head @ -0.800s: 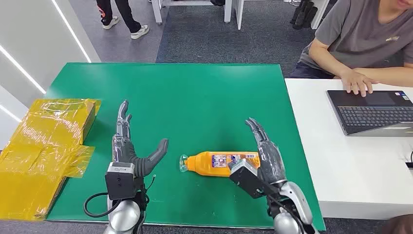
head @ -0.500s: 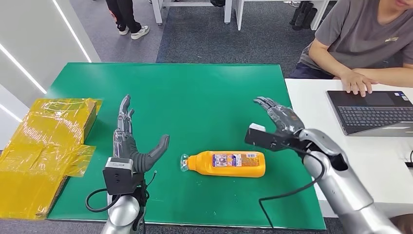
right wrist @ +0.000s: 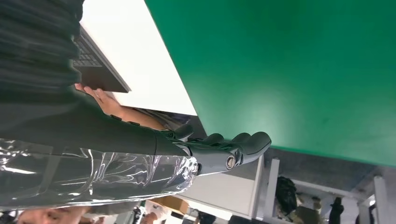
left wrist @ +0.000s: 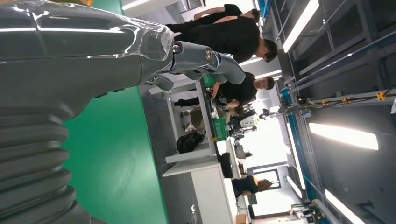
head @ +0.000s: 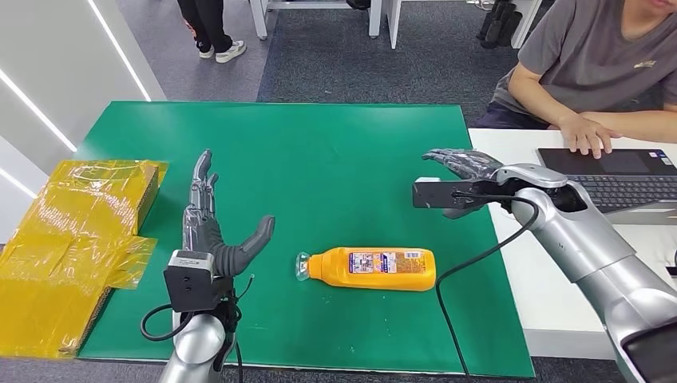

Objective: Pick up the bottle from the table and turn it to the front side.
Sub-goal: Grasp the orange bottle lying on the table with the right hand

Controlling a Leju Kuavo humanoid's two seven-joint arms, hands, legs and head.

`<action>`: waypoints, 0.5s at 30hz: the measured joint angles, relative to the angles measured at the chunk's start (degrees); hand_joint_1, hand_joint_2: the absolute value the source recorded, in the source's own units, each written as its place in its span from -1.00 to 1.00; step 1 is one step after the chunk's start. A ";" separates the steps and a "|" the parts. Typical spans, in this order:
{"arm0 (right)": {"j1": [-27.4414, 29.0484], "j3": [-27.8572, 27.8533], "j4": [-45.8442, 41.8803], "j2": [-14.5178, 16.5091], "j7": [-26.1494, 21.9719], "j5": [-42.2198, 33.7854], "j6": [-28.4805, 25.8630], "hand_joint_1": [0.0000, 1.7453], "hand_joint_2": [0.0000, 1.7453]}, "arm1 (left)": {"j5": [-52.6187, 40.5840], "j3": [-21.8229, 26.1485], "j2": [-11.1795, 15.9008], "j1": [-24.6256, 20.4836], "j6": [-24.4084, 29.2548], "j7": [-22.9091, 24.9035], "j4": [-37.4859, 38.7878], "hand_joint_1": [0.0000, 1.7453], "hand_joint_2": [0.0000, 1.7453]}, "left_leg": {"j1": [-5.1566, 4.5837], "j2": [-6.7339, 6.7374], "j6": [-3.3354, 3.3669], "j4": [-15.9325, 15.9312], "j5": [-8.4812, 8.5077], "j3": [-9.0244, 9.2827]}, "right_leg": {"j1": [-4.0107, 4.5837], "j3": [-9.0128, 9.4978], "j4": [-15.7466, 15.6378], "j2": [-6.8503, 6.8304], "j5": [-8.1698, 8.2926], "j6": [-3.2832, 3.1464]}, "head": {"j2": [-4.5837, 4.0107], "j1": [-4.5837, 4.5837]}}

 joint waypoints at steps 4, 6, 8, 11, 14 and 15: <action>-1.05 2.87 1.82 0.18 -0.17 -0.70 -0.69 -1.00 1.00 | 0.10 0.00 0.19 -0.41 0.08 -0.02 0.16 -1.00 1.00 | -0.01 -0.01 0.00 0.00 0.00 -0.02 | 0.01 -0.01 0.00 -0.01 0.00 0.00 | 0.00 0.00; -1.40 3.82 2.39 0.19 -0.17 -1.06 -0.95 -1.00 1.00 | 0.10 0.00 0.25 -0.48 0.11 -0.02 0.21 -1.00 1.00 | -0.02 -0.01 0.00 0.01 0.00 -0.02 | 0.00 -0.01 0.00 -0.01 0.00 0.00 | 0.00 0.00; -1.68 4.54 2.78 0.19 -0.17 -1.24 -1.17 -1.00 1.00 | 0.10 0.00 0.34 -0.51 0.13 -0.02 0.25 -1.00 1.00 | -0.02 -0.01 0.00 0.01 0.00 -0.02 | 0.00 -0.01 0.00 -0.01 0.00 0.00 | 0.00 0.01; -1.98 5.37 3.21 0.24 -0.58 -1.74 -1.47 -1.00 1.00 | 0.10 0.00 0.45 -0.52 0.13 -0.02 0.27 -1.00 1.00 | -0.02 -0.01 0.00 0.01 0.00 -0.04 | 0.00 -0.01 0.00 -0.01 0.00 0.00 | 0.00 0.01; -1.90 6.46 3.41 0.91 -1.70 -2.24 -2.45 -1.00 1.00 | 0.10 0.00 0.46 -0.53 0.16 -0.02 0.27 -1.00 1.00 | -0.02 0.01 0.00 0.00 0.00 -0.04 | 0.00 -0.02 0.00 0.01 0.00 0.00 | 0.00 0.00; -1.76 6.95 3.43 1.35 -2.11 -2.37 -3.05 -1.00 1.00 | 0.10 0.00 0.46 -0.54 0.20 -0.02 0.27 -1.00 1.00 | -0.01 0.02 0.00 0.00 0.00 -0.03 | 0.00 -0.02 0.00 0.02 0.00 0.00 | 0.00 0.00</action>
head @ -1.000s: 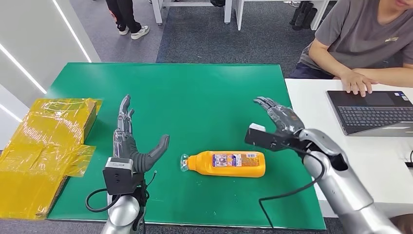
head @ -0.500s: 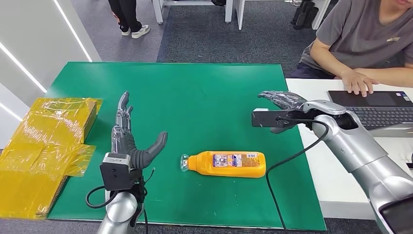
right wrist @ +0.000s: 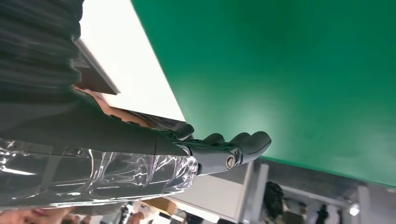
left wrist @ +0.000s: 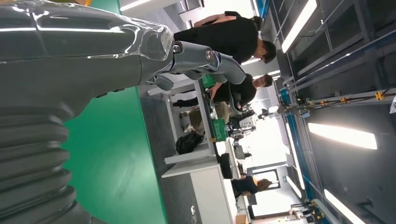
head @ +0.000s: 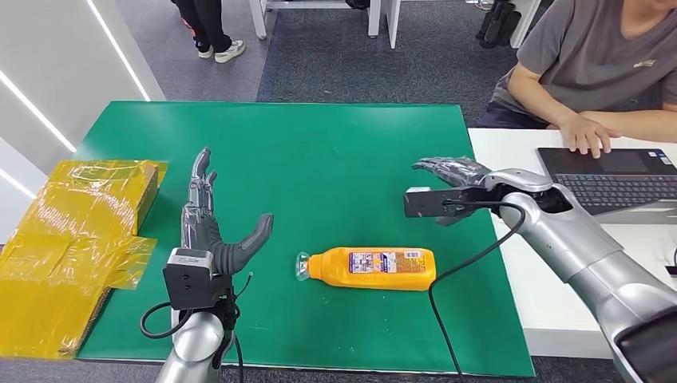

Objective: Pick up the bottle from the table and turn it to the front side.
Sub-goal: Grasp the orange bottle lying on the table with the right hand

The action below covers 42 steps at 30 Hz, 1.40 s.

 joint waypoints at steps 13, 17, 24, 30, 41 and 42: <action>4.32 5.30 -0.98 5.62 -3.77 -3.66 -3.94 -1.00 1.00 | -0.08 -0.01 -0.10 -0.73 0.53 -0.06 0.33 -1.00 1.00 | 0.02 0.00 -0.03 -0.01 0.03 -0.03 | 0.02 -0.06 0.02 0.01 0.00 0.00 | 0.00 0.01; 4.89 6.39 -0.96 6.06 -3.84 -3.09 -5.97 -1.00 1.00 | -0.17 -0.02 -0.13 -0.79 0.80 -0.15 0.86 -1.00 1.00 | 0.00 0.00 -0.03 0.00 0.03 -0.05 | 0.01 -0.06 0.02 0.01 0.00 0.00 | 0.00 0.01; 4.93 7.51 -0.36 6.69 -2.90 -2.92 -6.70 -1.00 1.00 | -0.20 -0.04 -0.35 -0.90 0.84 -0.15 1.46 -1.00 1.00 | 0.01 0.00 -0.02 0.02 0.03 -0.05 | 0.01 -0.06 0.02 0.01 0.00 0.00 | 0.00 0.00; 5.39 7.95 0.28 7.51 -1.69 -3.73 -6.30 -1.00 1.00 | -0.26 -0.04 -0.52 -0.91 0.85 -0.15 1.48 -1.00 1.00 | 0.02 0.01 -0.03 0.02 0.03 -0.06 | 0.01 -0.08 0.02 0.01 0.00 0.00 | 0.00 0.00; 6.10 9.00 2.55 8.01 -2.19 -4.36 -5.00 -1.00 1.00 | -0.24 -0.04 -0.75 -0.93 0.83 -0.15 2.14 -1.00 1.00 | 0.01 0.00 -0.02 0.02 0.03 -0.07 | 0.01 -0.09 0.02 0.01 0.00 0.00 | 0.00 0.01; 6.18 9.02 2.69 8.02 -2.06 -4.16 -5.13 -1.00 1.00 | -0.25 -0.04 -0.82 -0.93 0.83 -0.15 2.14 -1.00 1.00 | 0.01 0.00 -0.02 0.02 0.03 -0.07 | 0.01 -0.09 0.02 0.01 0.00 0.00 | 0.00 0.00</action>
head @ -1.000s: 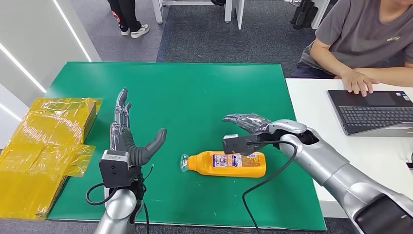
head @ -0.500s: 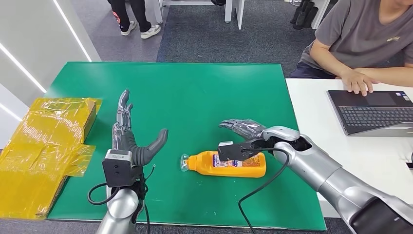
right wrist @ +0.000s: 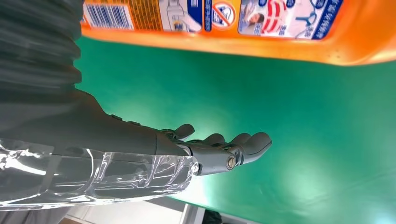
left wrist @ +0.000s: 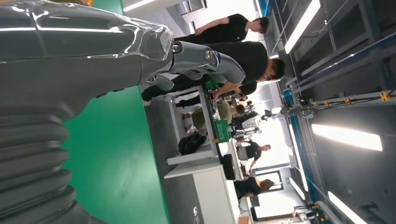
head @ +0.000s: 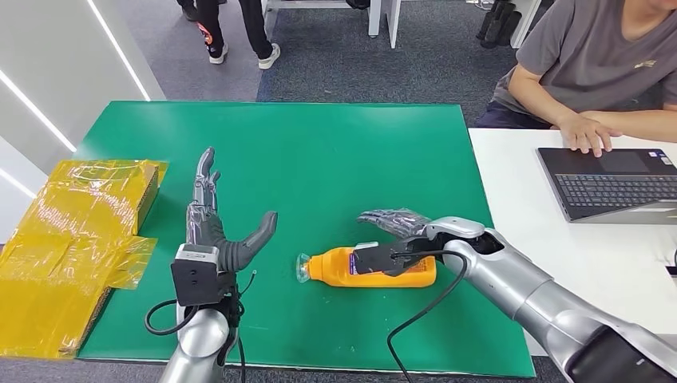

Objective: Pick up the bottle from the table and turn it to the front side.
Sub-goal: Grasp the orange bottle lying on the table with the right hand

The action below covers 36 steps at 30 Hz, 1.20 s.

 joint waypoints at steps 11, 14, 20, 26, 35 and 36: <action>0.67 -0.12 2.24 -0.22 2.06 0.66 -1.08 -1.00 1.00 | -0.35 0.00 -0.32 -0.06 -0.27 0.01 0.38 -1.00 1.00 | 0.00 0.01 0.00 0.01 0.00 0.00 | 0.00 -0.03 0.00 0.02 0.00 0.00 | 0.00 0.00; 1.12 -0.13 3.16 -0.48 2.19 0.77 -0.54 -1.00 1.00 | -0.43 0.00 -0.51 -0.06 -0.37 0.00 0.51 -1.00 1.00 | 0.00 0.01 0.00 0.01 0.00 0.00 | 0.00 -0.03 0.00 0.01 0.00 0.00 | 0.00 0.01; 2.24 -0.07 4.50 -1.39 2.67 1.78 -0.57 -1.00 1.00 | -0.44 0.01 -0.65 -0.08 -0.43 0.01 0.97 -1.00 1.00 | 0.00 0.01 0.00 0.01 0.00 0.00 | 0.00 -0.03 0.00 0.02 0.00 0.00 | 0.00 0.01; 1.87 -0.04 7.15 -1.58 3.87 2.95 -0.80 -1.00 1.00 | -0.53 0.02 -0.75 -0.08 -0.52 0.00 1.47 -1.00 1.00 | 0.01 0.01 0.00 0.02 0.00 0.01 | 0.00 -0.02 0.00 0.01 0.00 0.00 | 0.00 0.00; 2.17 -0.20 10.92 -1.90 3.54 4.89 -6.02 0.88 1.00 | -0.52 0.02 -0.81 -0.16 -0.68 0.00 1.66 -1.00 1.00 | 0.00 0.03 0.00 0.03 0.00 0.05 | 0.00 0.01 -0.01 0.03 0.01 0.00 | 0.00 -0.01; 2.33 -0.32 11.00 -1.98 3.27 5.29 -6.84 0.97 1.00 | -0.52 0.02 -0.83 -0.19 -0.75 0.00 1.71 -1.00 1.00 | 0.00 0.03 0.01 0.04 0.00 0.05 | 0.00 0.02 -0.01 0.04 0.01 0.01 | 0.00 0.00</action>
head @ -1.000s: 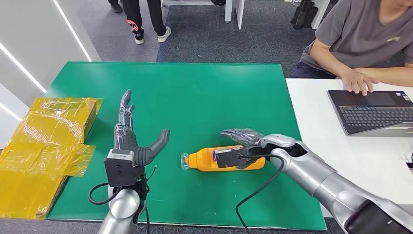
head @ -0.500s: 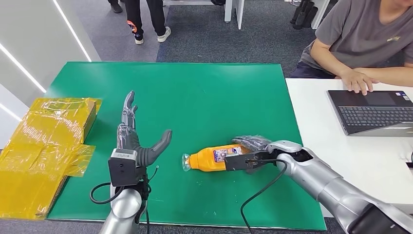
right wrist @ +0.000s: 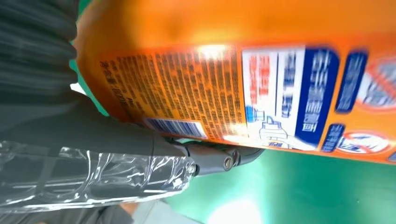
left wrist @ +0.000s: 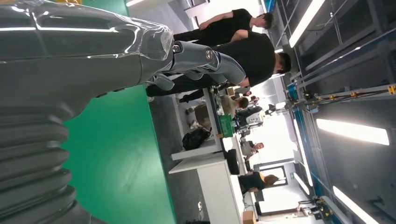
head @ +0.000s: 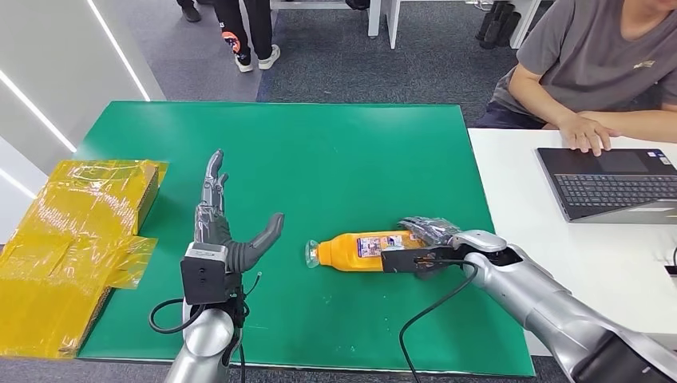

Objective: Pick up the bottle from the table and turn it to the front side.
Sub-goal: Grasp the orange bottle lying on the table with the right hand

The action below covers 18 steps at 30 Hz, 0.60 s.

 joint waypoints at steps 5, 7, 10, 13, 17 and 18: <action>2.33 -2.23 -0.19 -0.24 -1.15 2.89 -4.53 1.00 1.00 | 0.01 0.00 -0.09 -0.35 -0.39 0.02 0.33 -1.00 1.00 | 0.00 0.00 0.00 0.02 0.00 0.03 | 0.00 0.05 -0.01 0.01 0.03 0.04 | 0.00 0.00; 3.33 -3.35 -0.72 -0.39 -1.28 3.88 -5.50 1.00 1.00 | 0.03 0.00 -0.10 -0.59 -0.55 0.01 0.55 -1.00 1.00 | 0.00 0.00 0.00 0.03 0.00 0.05 | 0.00 0.06 -0.01 0.02 0.03 0.04 | 0.00 0.00; 4.51 -4.75 -1.62 -0.56 -1.41 4.53 -6.16 1.00 1.00 | 0.09 0.00 -0.12 -0.80 -0.68 0.00 0.72 -1.00 1.00 | 0.00 0.01 0.01 0.03 0.00 0.07 | 0.00 0.06 -0.01 0.03 0.03 0.04 | 0.00 0.00; 5.32 -5.74 -2.30 -0.66 -1.48 4.94 -6.40 1.00 1.00 | 0.09 0.00 -0.12 -0.90 -0.78 0.00 0.90 -1.00 1.00 | 0.00 0.01 0.00 0.03 0.00 0.07 | 0.00 0.06 -0.01 0.04 0.03 0.04 | 0.00 0.00; 7.23 -7.75 -3.59 -0.68 -1.81 7.04 -9.26 1.00 1.00 | 0.10 0.00 -0.20 -0.94 -1.00 0.00 1.10 -1.00 1.00 | 0.01 0.00 0.00 0.02 0.00 0.05 | 0.00 0.07 0.00 0.02 0.03 0.04 | 0.00 0.00; 7.84 -8.40 -4.02 -0.63 -1.84 7.62 -10.28 1.00 1.00 | 0.10 0.00 -0.25 -0.93 -1.02 -0.01 1.12 -1.00 1.00 | 0.01 0.00 0.00 0.02 0.00 0.04 | 0.00 0.07 0.00 0.02 0.03 0.04 | 0.00 0.01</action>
